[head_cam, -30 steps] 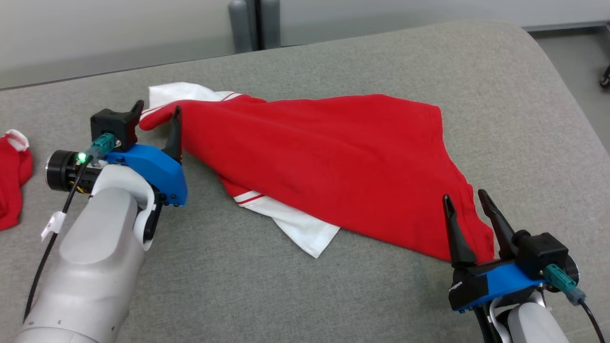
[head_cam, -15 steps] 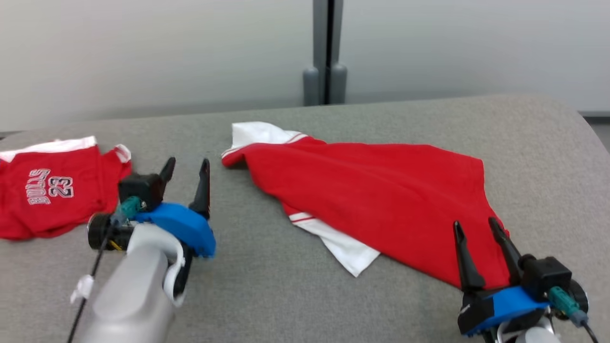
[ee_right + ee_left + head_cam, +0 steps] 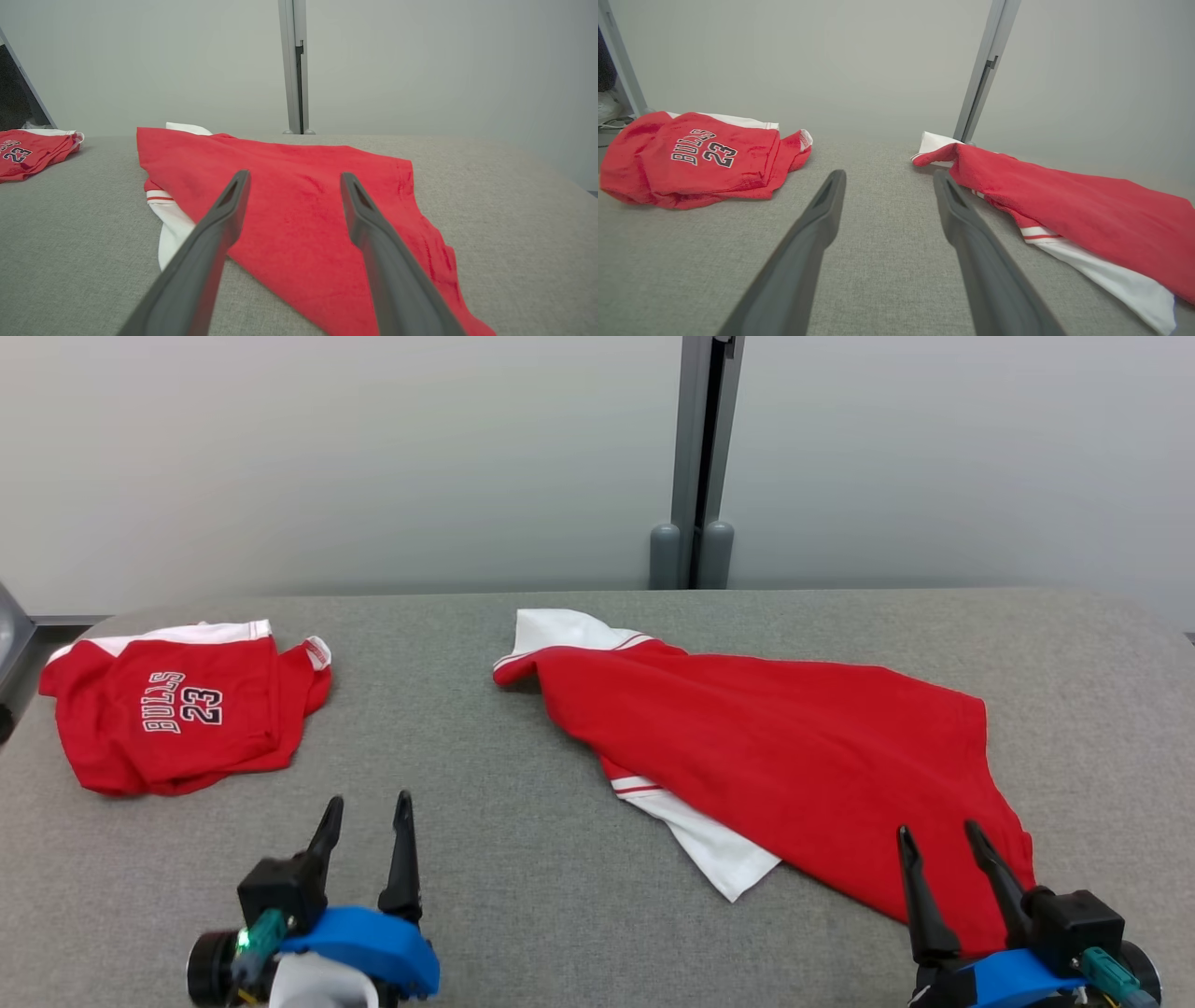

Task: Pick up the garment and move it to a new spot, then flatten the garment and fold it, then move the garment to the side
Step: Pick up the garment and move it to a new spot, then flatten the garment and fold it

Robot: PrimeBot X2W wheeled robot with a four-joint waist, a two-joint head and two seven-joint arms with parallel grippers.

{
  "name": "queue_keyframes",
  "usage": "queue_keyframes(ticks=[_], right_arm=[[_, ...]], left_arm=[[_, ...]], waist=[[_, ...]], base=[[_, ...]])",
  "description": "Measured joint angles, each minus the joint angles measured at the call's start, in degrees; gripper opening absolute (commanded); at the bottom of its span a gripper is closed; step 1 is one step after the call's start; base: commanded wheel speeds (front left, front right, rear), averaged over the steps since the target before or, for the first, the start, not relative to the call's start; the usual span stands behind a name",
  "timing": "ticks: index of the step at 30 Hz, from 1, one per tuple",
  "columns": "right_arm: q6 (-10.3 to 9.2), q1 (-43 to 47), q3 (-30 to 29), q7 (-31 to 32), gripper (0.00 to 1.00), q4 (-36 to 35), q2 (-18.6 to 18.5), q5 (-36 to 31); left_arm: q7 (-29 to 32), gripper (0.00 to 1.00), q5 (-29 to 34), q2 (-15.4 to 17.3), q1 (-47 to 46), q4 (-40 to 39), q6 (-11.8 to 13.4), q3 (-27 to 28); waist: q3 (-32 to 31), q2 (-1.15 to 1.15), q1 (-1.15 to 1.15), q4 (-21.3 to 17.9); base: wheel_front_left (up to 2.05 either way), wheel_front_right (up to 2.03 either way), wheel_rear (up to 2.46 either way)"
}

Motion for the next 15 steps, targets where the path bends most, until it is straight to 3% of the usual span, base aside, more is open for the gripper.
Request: queue_keyframes(ticks=[7, 15], right_arm=[[0.00, 1.0, 0.3, 0.0, 1.00, 0.3, 0.0, 0.8], [0.00, 0.9, 0.5, 0.0, 1.00, 0.7, 0.0, 0.7]], left_arm=[[0.0, 1.00, 2.3, -1.5, 7.0, -5.4, 1.0, 1.7], [0.0, 1.00, 3.7, -1.4, 8.3, -6.8, 1.4, 1.4]], waist=[[-0.8, 0.00, 0.00, 0.6], [-1.0, 0.00, 0.00, 0.3]], base=[[0.00, 0.00, 0.00], [0.00, 0.00, 0.00]])
